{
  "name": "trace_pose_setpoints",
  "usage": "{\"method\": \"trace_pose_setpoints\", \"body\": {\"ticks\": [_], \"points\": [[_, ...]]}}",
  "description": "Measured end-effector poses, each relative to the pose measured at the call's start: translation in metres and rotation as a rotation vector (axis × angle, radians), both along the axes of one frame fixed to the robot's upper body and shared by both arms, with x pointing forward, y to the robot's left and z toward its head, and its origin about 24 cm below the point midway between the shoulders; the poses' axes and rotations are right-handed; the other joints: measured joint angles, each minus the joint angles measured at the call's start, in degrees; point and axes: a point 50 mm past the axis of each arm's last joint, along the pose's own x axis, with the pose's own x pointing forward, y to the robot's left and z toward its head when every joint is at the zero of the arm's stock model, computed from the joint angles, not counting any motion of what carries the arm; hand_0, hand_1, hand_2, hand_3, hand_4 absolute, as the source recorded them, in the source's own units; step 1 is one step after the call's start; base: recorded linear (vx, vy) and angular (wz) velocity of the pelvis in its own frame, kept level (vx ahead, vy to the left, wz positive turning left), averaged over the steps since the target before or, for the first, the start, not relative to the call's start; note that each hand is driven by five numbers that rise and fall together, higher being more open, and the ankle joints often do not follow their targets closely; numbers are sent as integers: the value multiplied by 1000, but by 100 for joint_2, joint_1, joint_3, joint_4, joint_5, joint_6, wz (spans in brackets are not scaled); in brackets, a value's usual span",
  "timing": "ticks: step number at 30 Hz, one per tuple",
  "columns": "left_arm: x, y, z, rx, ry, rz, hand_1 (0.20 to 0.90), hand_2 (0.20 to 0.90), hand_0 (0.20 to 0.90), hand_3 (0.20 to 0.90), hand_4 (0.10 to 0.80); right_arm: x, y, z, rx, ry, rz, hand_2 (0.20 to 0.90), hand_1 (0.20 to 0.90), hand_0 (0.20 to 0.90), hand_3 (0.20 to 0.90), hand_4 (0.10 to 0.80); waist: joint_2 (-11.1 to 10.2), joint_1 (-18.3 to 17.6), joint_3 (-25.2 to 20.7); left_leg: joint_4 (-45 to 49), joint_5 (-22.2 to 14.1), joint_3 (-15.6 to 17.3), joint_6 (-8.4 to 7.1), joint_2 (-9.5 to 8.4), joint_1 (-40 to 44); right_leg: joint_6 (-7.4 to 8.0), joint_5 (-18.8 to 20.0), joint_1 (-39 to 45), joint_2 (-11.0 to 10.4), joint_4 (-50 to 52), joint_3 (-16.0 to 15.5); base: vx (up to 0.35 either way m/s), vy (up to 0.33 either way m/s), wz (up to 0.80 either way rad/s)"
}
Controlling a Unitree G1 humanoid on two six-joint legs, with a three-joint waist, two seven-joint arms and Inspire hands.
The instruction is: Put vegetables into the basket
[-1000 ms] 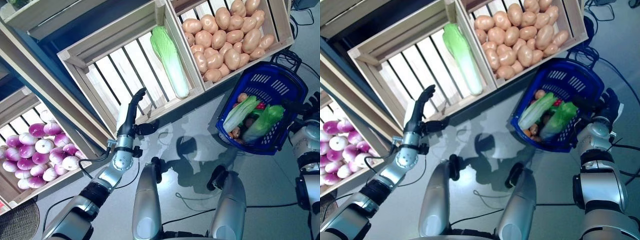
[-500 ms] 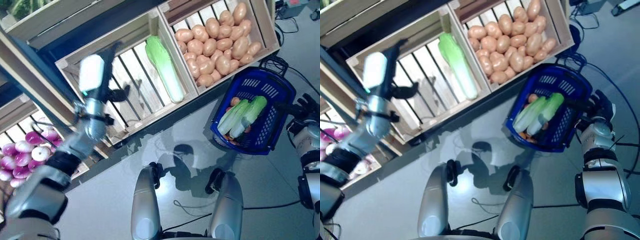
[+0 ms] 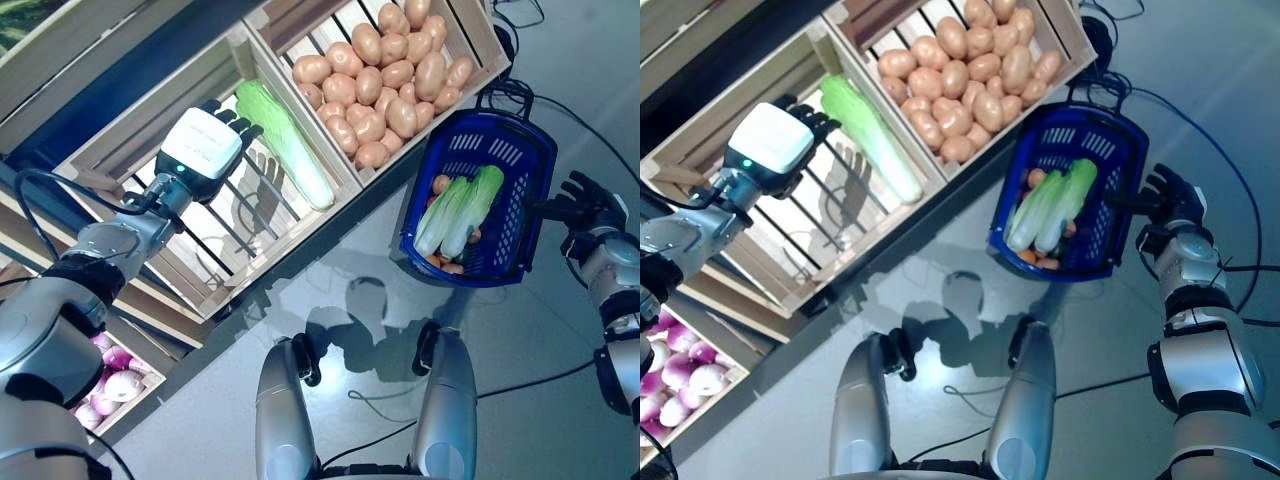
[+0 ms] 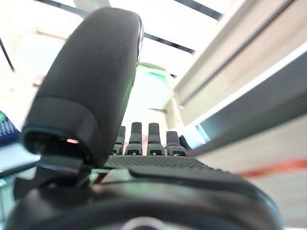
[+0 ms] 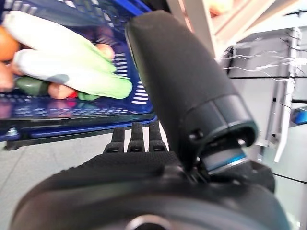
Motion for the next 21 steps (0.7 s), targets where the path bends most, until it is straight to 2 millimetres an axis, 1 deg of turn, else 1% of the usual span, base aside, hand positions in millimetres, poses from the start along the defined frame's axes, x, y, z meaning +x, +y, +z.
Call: {"method": "trace_pose_setpoints", "body": {"ticks": [2,6,7,8,10,13,17,21], "points": [[3,-1,0,10,18,12,900,900,900,900,800,2,2,2,26,-19,15,900,900,900,900,800,0,-71,0,49,-22,38,7,3,-57,6,5,-98,17,20,72,-51,56,-8],[7,-5,-1,-37,19,25,900,900,900,900,800,6,10,2,102,-69,47,900,900,900,900,800,-1,-91,1,96,-37,108,20,13,-169,11,15,-308,48,75,198,-77,19,-10],[8,-6,-2,-40,21,24,900,900,900,900,800,10,20,3,105,-86,85,900,900,900,900,800,-2,-130,1,103,-37,110,18,28,-223,-1,19,-381,62,83,205,-53,1,-7],[8,-7,-4,-43,24,24,900,900,900,900,800,12,25,3,108,-95,108,900,900,900,900,800,-3,-157,3,116,-37,110,17,43,-254,-6,23,-412,75,93,206,-71,1,-7],[11,-14,-5,-63,21,10,900,900,900,900,800,17,43,3,136,-142,184,900,900,900,900,800,-20,-189,14,178,-51,102,-6,66,-346,-8,22,-540,92,179,234,-71,3,-6],[12,-23,-6,-75,5,-22,900,900,900,900,800,21,58,6,145,-168,237,900,900,900,900,800,-38,-183,25,286,-85,73,-26,96,-462,-46,-5,-681,96,301,259,-75,1,-4],[14,-28,-1,-83,-27,-45,900,900,900,900,800,22,62,4,151,-171,244,900,900,900,900,800,-84,-173,52,418,-102,4,-34,154,-610,-119,-52,-788,128,404,240,-31,7,0],[15,-30,3,-59,-37,-54,900,900,900,900,800,22,60,3,152,-165,234,900,900,900,900,800,-98,-191,60,504,-112,-21,-22,164,-710,-124,-55,-879,127,474,255,-25,26,0]]}}
